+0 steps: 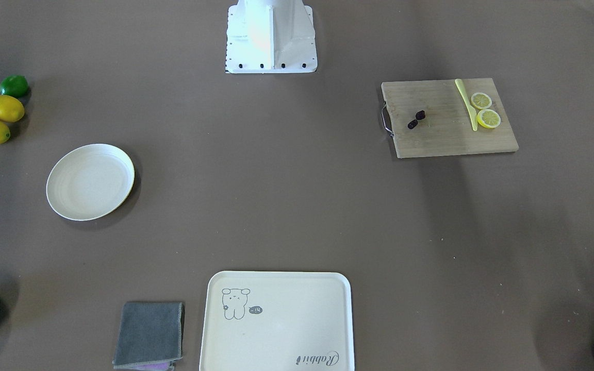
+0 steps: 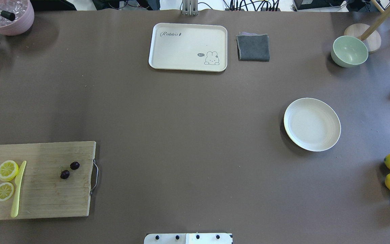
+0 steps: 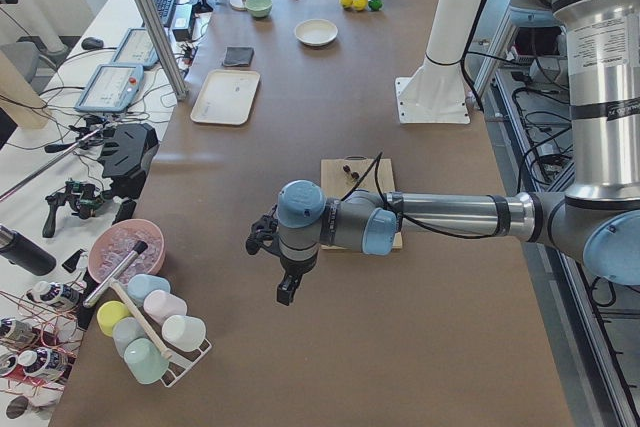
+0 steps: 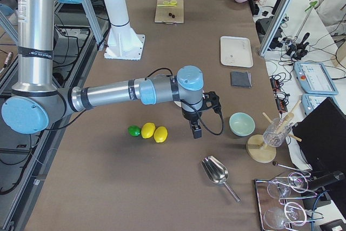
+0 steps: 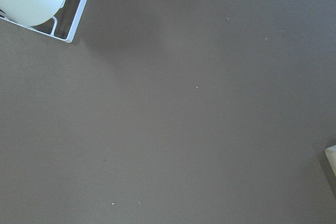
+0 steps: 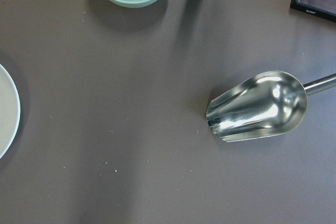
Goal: Place red cherry on plate
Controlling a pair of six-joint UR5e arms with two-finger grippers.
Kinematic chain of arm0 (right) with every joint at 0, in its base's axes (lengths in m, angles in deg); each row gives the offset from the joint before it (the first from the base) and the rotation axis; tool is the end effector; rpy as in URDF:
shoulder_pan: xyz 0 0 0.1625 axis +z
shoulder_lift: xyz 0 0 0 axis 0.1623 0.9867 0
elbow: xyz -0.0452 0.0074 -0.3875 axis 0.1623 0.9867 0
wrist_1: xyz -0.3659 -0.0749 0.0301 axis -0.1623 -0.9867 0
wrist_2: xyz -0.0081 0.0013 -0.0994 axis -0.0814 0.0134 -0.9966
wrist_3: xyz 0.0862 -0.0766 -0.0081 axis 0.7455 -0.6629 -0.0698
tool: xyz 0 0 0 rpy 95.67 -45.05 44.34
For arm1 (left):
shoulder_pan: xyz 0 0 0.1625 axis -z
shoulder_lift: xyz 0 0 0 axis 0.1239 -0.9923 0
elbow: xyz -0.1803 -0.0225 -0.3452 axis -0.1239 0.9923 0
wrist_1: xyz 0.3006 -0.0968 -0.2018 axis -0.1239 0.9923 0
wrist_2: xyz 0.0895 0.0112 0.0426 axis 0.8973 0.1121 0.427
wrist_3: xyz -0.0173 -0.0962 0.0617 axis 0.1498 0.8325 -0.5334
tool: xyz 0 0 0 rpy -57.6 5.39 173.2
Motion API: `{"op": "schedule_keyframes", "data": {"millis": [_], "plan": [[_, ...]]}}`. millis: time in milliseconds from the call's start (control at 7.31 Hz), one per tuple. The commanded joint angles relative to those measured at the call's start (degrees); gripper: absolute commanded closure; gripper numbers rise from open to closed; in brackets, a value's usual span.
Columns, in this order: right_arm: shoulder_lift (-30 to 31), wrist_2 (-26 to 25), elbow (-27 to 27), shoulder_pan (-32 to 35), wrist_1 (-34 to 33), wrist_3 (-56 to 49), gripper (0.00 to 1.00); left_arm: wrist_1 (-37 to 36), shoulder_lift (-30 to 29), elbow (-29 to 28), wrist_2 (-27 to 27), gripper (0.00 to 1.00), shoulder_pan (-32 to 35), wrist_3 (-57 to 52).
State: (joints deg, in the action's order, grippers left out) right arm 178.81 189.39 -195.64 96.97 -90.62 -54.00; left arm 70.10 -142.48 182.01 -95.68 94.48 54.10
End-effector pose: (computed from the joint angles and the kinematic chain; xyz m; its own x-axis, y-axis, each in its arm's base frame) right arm 0.0392 -0.4219 0.5435 0.7328 -0.2691 0.6250 0.1215 0.9554 0.2690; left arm -0.0378 -0.3987 0.6178 0.7139 0.3432 -0.6104 -0.1976 0.9349 0.2947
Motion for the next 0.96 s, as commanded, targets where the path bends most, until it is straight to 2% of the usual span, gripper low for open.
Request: {"op": "schedule_keyframes", "data": {"millis": [0, 821], "plan": [[0.0, -0.2, 0.1, 0.0, 0.0, 0.2, 0.0, -0.3, 0.1, -0.1, 0.1, 0.02, -0.2, 0.1], [0.9, 0.3, -0.1, 0.0, 0.2, 0.0, 0.0, 1.4, 0.5, 0.6, 0.1, 0.02, 0.0, -0.4]]}}
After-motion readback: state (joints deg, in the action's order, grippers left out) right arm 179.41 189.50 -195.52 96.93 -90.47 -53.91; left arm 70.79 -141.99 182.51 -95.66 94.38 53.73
